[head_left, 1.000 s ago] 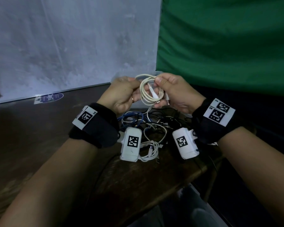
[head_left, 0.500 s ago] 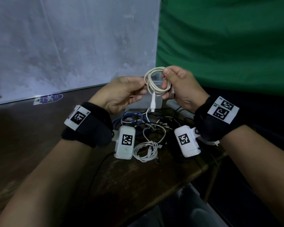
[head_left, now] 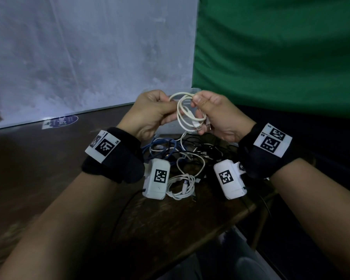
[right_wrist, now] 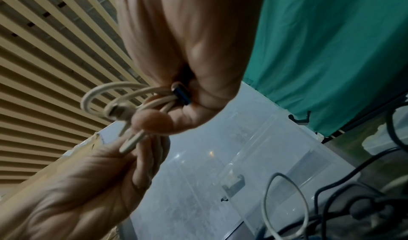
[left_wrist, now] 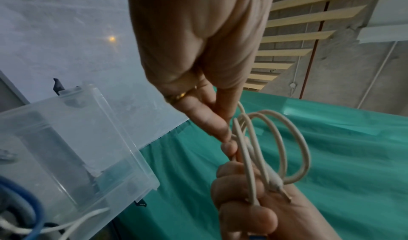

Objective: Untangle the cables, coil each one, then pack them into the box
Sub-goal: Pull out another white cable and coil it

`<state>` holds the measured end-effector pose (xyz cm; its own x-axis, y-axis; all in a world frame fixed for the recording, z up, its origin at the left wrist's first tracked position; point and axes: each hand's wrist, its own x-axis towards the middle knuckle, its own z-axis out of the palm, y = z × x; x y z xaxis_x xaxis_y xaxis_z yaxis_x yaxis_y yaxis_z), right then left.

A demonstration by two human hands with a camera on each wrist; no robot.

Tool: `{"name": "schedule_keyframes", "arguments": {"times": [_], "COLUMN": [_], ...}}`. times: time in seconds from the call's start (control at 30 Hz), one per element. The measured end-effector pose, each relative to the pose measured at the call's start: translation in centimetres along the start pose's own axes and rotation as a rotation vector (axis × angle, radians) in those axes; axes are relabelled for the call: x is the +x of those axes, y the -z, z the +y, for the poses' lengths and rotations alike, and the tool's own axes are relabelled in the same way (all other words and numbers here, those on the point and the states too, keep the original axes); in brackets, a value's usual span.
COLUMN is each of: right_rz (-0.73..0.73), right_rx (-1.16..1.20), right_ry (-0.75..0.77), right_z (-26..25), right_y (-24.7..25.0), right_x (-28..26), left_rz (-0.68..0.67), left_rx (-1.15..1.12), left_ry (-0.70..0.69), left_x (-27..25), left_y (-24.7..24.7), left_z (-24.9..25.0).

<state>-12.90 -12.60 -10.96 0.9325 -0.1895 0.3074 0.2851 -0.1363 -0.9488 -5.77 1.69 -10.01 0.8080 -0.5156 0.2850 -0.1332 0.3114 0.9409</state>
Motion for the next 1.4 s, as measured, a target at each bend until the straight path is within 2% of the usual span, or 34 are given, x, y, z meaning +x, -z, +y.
{"name": "schedule_keyframes", "arguments": {"times": [0.17, 0.27, 0.53, 0.7, 0.87, 1.0, 1.07, 1.17, 1.4], "right_rz": [-0.044, -0.052, -0.064, -0.035, 0.066, 0.11, 0.117, 0.126, 0.14], "right_rx": [-0.003, 0.005, 0.035, 0.06, 0.007, -0.022, -0.041, -0.048, -0.098], "right_ry": [-0.032, -0.052, -0.024, -0.005, 0.035, 0.034, 0.04, 0.058, 0.066], "right_z": [0.2, 0.2, -0.1, 0.0, -0.1, -0.2, -0.1, 0.1, 0.2], "right_y": [-0.4, -0.7, -0.7, -0.5, 0.1, 0.4, 0.4, 0.4, 0.4], "right_x": [-0.2, -0.3, -0.2, -0.1, 0.2, 0.3, 0.2, 0.1, 0.8], "left_rz": [0.166, 0.184, 0.048, -0.175, -0.19, -0.214, -0.274, -0.359, -0.389], "left_rx": [0.053, 0.043, -0.124, -0.207, -0.23, -0.131, -0.061, 0.012, 0.126], "left_ry": [-0.051, -0.032, 0.123, 0.265, 0.358, 0.317, 0.297, 0.323, 0.352], "left_x": [0.7, 1.0, 1.3, 0.5, 0.1, -0.3, -0.5, -0.8, -0.8], "left_y": [0.2, 0.3, 0.3, 0.4, 0.5, 0.0, -0.2, -0.3, 0.0], "left_z": [-0.4, -0.6, -0.7, 0.0, 0.3, 0.2, 0.1, 0.0, -0.4]}}
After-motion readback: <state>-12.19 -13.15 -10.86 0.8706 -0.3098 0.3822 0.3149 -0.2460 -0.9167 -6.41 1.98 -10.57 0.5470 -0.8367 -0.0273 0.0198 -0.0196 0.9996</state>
